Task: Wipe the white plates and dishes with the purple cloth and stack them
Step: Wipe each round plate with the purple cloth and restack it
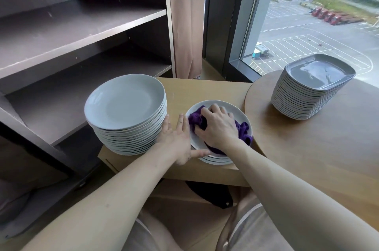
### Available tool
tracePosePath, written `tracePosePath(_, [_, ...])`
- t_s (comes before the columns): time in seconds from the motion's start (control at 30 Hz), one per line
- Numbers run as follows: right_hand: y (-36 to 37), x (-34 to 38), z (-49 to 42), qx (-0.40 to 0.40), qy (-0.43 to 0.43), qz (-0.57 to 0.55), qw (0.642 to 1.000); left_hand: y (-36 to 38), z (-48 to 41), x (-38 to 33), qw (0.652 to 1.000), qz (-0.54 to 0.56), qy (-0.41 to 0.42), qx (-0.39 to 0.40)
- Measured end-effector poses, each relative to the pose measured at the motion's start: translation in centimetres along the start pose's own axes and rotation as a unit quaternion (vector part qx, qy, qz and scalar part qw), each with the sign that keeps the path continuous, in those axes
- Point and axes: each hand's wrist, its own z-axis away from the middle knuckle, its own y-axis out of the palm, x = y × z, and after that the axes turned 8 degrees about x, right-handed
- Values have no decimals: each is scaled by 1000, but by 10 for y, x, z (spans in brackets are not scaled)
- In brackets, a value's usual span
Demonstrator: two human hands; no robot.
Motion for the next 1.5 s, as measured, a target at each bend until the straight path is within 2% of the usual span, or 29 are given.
tracePosePath(0.07, [0,0,-10,-25,42,39,998,1,0,0,1000,-3,-2,0])
tracePosePath(0.13, [-3,1,-21,-15,74,83,994,1,0,0,1000,-8,-5,-2])
tracePosePath(0.27, [-9,-1,-27,22,81,131,988,0,1,0,1000,-14,-9,-1])
tracePosePath(0.57, [-29,-31,14,53,83,141,985,-1,6,-1,1000,-11,-6,2])
tracePosePath(0.83, [-37,-21,41,120,103,83,984,-5,10,-1,1000,2,-2,6])
tracePosePath(1.0, [-44,-19,47,203,59,25,977,-5,8,0,1000,15,0,5])
tracePosePath(1.13, [-46,-18,42,225,32,-38,973,-6,7,0,1000,14,1,10])
tracePosePath(1.27, [-45,-18,35,223,20,-74,972,-7,4,1,1000,16,2,16])
tracePosePath(1.5, [-31,-5,27,151,24,-98,983,-5,4,0,1000,18,6,15])
